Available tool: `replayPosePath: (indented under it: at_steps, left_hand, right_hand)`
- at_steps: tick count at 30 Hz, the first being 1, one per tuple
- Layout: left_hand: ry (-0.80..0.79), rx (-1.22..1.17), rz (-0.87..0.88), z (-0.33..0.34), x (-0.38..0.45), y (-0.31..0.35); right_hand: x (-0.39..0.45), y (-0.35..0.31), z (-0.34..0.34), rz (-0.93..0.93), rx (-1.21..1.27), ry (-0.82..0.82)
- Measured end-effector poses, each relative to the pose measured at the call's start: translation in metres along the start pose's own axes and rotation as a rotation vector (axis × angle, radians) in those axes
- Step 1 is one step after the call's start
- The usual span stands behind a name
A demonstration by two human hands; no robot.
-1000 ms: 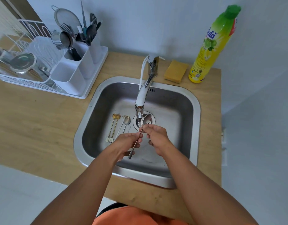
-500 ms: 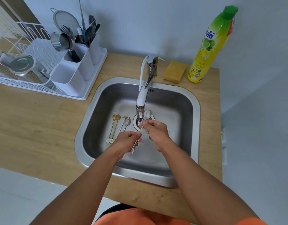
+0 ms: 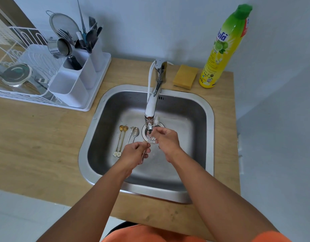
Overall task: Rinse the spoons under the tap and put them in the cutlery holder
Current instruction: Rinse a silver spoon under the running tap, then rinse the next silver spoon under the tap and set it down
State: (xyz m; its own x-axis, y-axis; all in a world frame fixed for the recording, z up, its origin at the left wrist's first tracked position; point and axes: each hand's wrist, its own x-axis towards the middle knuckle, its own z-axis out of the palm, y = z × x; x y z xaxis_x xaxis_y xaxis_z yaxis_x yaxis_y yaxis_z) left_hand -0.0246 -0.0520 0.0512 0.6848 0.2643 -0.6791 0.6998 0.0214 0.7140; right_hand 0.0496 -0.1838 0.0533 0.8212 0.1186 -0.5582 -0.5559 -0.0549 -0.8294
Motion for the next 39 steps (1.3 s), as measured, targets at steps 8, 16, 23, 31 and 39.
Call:
replayPosePath:
  at_steps: [8,16,23,31,39]
  left_hand:
    - [-0.066,-0.099,-0.118,0.001,0.006,0.000]
    - [-0.020,-0.126,-0.231,0.004,0.008,0.002]
    - [0.011,0.029,-0.090,0.014,0.007,-0.011]
    - [-0.104,0.319,0.029,0.022,0.016,-0.015]
    - [0.110,0.717,0.007,-0.017,0.047,-0.016]
  right_hand:
    - [0.007,0.003,-0.010,0.109,0.069,-0.006]
    - [-0.004,0.029,-0.001,0.151,0.024,-0.053]
    - [-0.008,0.048,-0.002,0.079,-0.040,0.022]
    - [0.016,0.043,-0.021,0.121,-0.175,0.160]
    - [0.043,0.061,-0.049,0.183,-0.385,0.270]
